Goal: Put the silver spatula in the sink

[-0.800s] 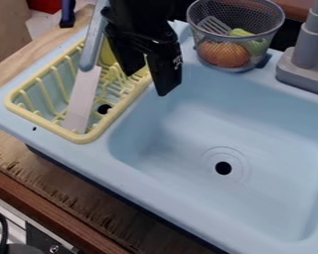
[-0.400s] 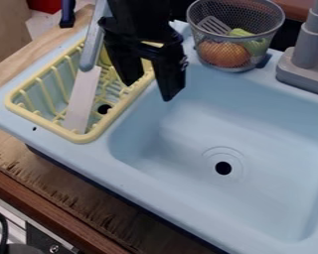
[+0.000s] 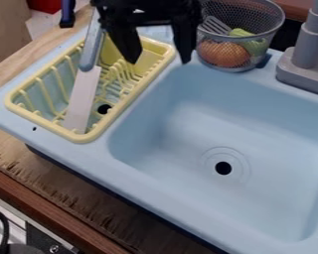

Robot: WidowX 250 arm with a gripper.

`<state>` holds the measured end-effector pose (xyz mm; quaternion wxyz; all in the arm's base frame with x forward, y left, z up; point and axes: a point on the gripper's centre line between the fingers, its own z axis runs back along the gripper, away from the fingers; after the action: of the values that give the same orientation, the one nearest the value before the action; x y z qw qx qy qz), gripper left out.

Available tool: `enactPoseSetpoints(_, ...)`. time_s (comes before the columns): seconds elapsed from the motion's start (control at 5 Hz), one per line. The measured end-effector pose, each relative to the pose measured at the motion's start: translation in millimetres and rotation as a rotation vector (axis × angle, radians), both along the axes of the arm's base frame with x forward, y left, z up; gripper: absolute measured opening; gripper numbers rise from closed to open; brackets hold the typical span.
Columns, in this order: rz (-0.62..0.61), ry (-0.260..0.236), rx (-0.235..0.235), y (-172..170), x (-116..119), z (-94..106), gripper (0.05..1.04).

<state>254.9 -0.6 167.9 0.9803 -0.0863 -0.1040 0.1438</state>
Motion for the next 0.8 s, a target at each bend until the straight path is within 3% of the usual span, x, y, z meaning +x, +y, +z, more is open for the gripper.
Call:
enactPoseSetpoints(0.2,0.212,-0.010,0.007,-3,9,16.7,0.999)
enactPoseSetpoints(0.4,0.319,0.052,-0.019,-7,24,21.9,0.999)
enactPoseSetpoints(0.6,0.470,0.069,-0.056,-13,49,32.7,0.999)
enactPoseSetpoints(0.8,0.626,0.076,-0.066,-15,70,30.0,0.999)
